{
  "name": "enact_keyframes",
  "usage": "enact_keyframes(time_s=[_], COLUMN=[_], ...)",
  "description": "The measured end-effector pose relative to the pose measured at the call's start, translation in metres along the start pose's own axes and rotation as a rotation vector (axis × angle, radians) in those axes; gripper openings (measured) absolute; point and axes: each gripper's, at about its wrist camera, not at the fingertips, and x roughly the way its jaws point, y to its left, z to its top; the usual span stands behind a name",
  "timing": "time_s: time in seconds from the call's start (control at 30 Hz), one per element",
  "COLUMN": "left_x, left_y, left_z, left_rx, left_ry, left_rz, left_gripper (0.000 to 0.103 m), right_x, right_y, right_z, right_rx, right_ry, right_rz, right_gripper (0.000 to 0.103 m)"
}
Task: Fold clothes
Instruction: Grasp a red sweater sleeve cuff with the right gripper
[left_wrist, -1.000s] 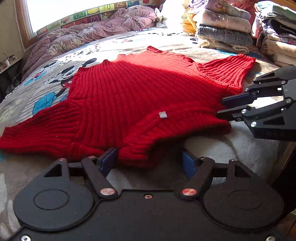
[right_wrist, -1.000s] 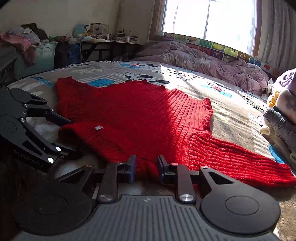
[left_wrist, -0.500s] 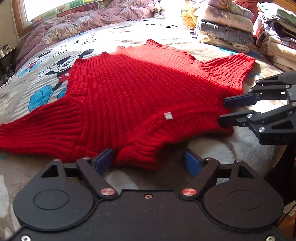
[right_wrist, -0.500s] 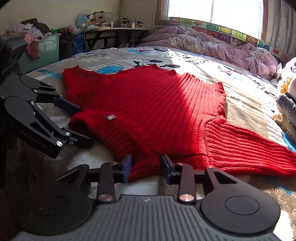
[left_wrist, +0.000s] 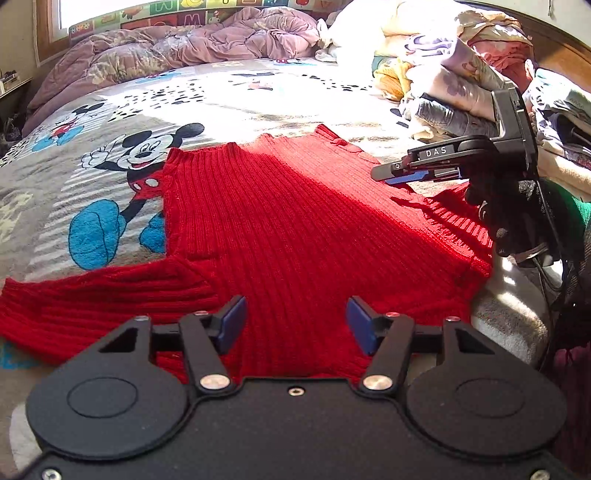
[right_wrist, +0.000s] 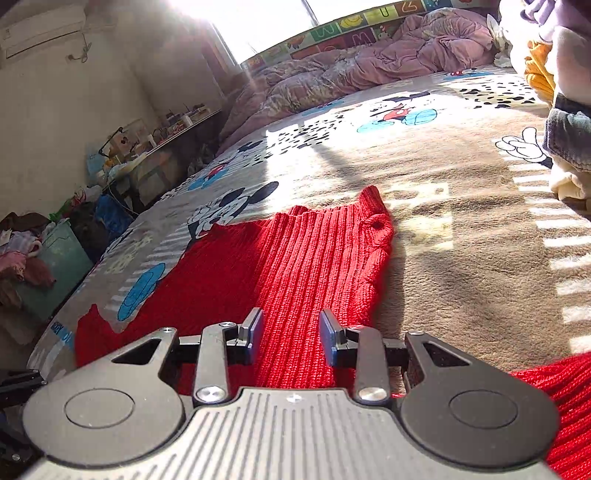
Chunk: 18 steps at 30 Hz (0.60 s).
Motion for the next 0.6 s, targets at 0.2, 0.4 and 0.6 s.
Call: enact_keyframes(time_s=[0.2, 0.4, 0.6], left_x=[0.018, 0.067, 0.119], left_y=[0.044, 0.080, 0.092], left_z=[0.041, 0.075, 0.098], left_rx=[0.158, 0.121, 0.165], left_ry=[0.056, 0.023, 0.013], left_rz=[0.061, 0.059, 0.068], left_gripper=[0.060, 0.059, 0.038], right_x=[0.001, 0.032, 0.029], right_y=[-0.062, -0.046, -0.044], right_z=[0.002, 0.020, 0.030], right_rx=[0.349, 0.260, 0.187], right_ry=[-0.013, 0.020, 0.018], right_rz=[0.091, 0.098, 0.027], right_gripper=[0.019, 0.031, 0.022])
